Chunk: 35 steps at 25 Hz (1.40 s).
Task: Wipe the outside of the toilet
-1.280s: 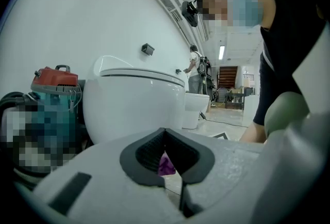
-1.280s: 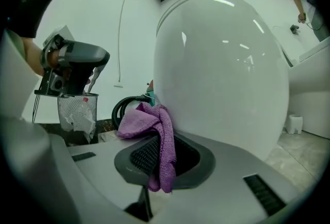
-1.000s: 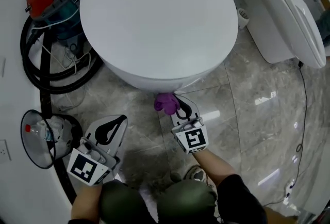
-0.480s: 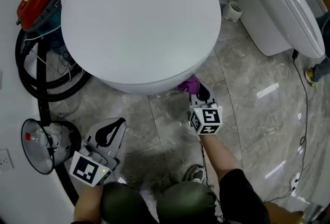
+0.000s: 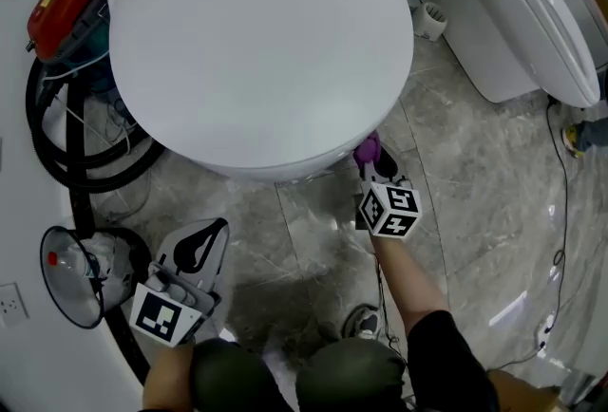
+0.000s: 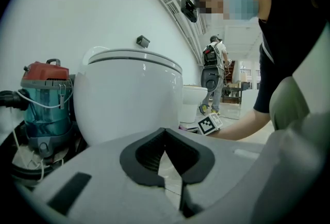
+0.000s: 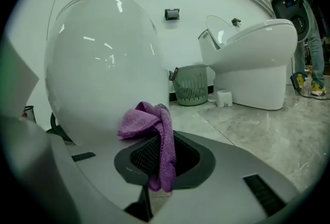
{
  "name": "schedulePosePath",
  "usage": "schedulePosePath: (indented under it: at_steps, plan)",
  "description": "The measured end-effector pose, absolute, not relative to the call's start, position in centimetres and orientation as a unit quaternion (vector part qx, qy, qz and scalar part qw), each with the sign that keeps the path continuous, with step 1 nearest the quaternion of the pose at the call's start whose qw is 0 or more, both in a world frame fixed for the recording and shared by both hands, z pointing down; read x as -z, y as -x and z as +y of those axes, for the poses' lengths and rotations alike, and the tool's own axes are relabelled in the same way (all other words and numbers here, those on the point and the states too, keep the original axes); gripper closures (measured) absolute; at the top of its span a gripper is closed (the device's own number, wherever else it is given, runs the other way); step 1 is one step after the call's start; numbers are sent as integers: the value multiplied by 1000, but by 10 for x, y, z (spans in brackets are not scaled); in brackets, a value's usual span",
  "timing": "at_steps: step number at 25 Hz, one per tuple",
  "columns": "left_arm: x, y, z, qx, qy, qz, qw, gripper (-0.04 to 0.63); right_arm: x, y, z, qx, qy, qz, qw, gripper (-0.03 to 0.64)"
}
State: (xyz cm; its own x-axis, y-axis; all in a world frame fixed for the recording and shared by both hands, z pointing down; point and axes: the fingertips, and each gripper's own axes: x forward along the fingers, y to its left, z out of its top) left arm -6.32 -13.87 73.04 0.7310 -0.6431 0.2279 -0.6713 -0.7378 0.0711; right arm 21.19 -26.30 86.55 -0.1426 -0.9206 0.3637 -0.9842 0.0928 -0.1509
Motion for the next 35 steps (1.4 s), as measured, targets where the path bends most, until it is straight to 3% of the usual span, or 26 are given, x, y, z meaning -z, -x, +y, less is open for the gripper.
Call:
schedulePosePath:
  at_steps: [10,15,25,35]
  plan:
    - [-721,71,-142,-64,-935,-348,18,594,-806,-205,-174,-221,-640,-735,26,572]
    - [-695,66,-131,-50,-936,-347,40,594,-752,-189,-143,-231,-643,-730,11,572]
    - [-564,54,-107,-49,-946,-311,76,594,-614,-153,-98,-288,-653,-700,-31,572]
    - [-403,11,-94,-32,-952,-285,109,594,-452,-171,-65,-294,-645,-705,18,572]
